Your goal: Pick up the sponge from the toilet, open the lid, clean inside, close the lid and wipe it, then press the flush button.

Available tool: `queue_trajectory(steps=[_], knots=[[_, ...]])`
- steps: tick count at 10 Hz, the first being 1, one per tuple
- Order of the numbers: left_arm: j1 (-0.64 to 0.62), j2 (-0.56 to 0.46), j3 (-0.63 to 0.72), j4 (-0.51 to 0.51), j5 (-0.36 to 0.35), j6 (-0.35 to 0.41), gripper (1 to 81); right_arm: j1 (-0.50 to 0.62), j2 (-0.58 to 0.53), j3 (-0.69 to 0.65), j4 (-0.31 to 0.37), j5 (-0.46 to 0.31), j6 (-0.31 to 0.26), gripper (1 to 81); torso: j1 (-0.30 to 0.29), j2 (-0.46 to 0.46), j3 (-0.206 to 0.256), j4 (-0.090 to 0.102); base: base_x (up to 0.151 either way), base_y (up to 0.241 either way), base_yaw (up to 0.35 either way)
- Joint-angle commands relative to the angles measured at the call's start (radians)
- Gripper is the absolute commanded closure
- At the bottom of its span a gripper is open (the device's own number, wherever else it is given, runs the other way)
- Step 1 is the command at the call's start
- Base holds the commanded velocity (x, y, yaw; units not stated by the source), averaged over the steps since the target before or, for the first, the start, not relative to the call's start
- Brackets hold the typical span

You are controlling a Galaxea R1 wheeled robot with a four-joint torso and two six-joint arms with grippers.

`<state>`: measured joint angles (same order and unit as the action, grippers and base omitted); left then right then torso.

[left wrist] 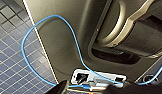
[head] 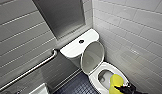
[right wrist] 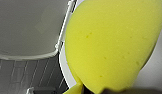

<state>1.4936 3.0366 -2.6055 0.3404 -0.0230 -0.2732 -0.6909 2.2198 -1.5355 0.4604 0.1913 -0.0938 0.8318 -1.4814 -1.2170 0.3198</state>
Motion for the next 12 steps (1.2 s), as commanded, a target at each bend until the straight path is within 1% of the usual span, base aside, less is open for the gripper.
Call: queue_trajectory(steps=[1, 3, 5, 6, 9, 11, 12], knots=[[0.032, -0.011, -0.002, 0.002, 0.084, 0.003, 1.0, 0.193, 0.080, -0.161, 0.023, -0.255, -0.003, 81.1, 0.000, 0.000, 0.000, 0.000, 0.000, 0.000, 0.000], [0.032, -0.013, -0.002, -0.001, 0.084, 0.003, 1.0, 0.234, 0.181, -0.301, 0.021, -0.334, -0.003, 81.1, 0.000, 0.000, 0.000, 0.000, 0.000, 0.000, 0.000], [0.030, -0.014, -0.002, -0.004, 0.083, 0.003, 1.0, 0.276, 0.257, -0.397, 0.018, -0.395, -0.003, 81.1, 0.000, 0.000, 0.000, 0.000, 0.000, 0.000, 0.000], [0.029, -0.013, -0.002, -0.003, 0.083, 0.003, 1.0, 0.306, 0.290, -0.437, 0.015, -0.432, -0.003, 81.1, 0.000, 0.000, 0.000, 0.000, 0.000, 0.000, 0.000], [0.027, -0.016, -0.002, -0.006, 0.083, 0.003, 1.0, 0.383, 0.344, -0.475, 0.015, -0.502, 0.005, 81.1, 0.000, 0.000, 0.000, 0.000, 0.000, 0.000, 0.000], [0.024, -0.011, -0.002, -0.003, 0.083, 0.003, 1.0, 0.415, 0.399, -0.564, 0.006, -0.539, 0.005, 81.1, 0.000, 0.000, 0.000, 0.000, 0.000, 0.000, 0.000], [0.024, -0.013, -0.002, -0.006, 0.083, 0.003, 1.0, 0.426, 0.445, -0.636, -0.005, -0.567, 0.005, 81.1, 0.000, 0.000, 0.000, 0.000, 0.000, 0.000, 0.000]])
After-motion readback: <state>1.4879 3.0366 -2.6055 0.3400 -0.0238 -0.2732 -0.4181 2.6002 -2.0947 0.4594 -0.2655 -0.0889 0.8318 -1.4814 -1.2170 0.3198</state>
